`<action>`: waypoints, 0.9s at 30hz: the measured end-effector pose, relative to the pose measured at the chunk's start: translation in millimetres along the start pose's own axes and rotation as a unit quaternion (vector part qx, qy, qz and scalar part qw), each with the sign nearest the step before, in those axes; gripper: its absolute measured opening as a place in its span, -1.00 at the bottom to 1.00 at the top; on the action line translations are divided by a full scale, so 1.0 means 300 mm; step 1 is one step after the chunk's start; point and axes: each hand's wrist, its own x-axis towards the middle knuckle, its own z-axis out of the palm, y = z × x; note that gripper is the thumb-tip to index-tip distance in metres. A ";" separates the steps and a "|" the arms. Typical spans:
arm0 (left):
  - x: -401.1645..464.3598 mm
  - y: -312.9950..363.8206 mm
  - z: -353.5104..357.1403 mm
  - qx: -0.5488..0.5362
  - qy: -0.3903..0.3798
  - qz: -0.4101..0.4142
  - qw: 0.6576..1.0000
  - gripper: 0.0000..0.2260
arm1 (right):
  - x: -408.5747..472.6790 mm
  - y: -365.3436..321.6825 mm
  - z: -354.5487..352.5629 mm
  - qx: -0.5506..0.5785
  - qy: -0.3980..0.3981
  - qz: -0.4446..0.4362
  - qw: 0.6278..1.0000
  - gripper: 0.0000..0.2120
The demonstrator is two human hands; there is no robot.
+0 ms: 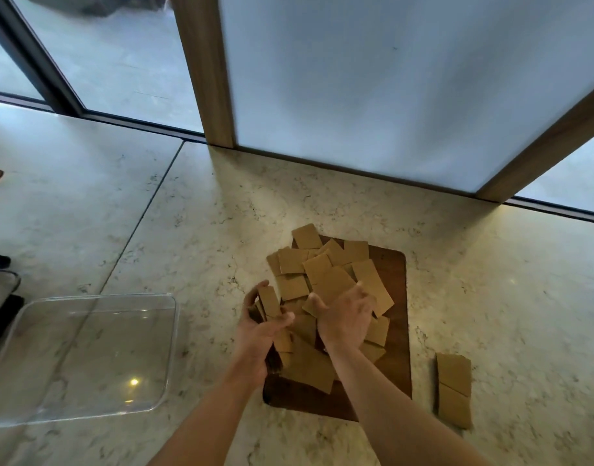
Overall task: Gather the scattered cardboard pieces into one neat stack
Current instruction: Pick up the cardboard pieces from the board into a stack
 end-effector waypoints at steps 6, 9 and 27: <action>0.036 0.054 0.026 -0.008 0.003 -0.024 1.000 -0.65 | 0.040 0.014 -0.002 0.146 0.023 -0.010 0.989 -0.46; 0.063 0.066 0.052 0.106 0.025 -0.005 0.994 -0.74 | 0.044 0.089 -0.059 0.285 -0.034 -0.004 0.958 -0.83; 0.047 0.021 0.052 0.024 -0.246 -0.233 0.941 -0.31 | 0.031 0.095 -0.195 0.357 -0.094 -0.088 0.925 -0.78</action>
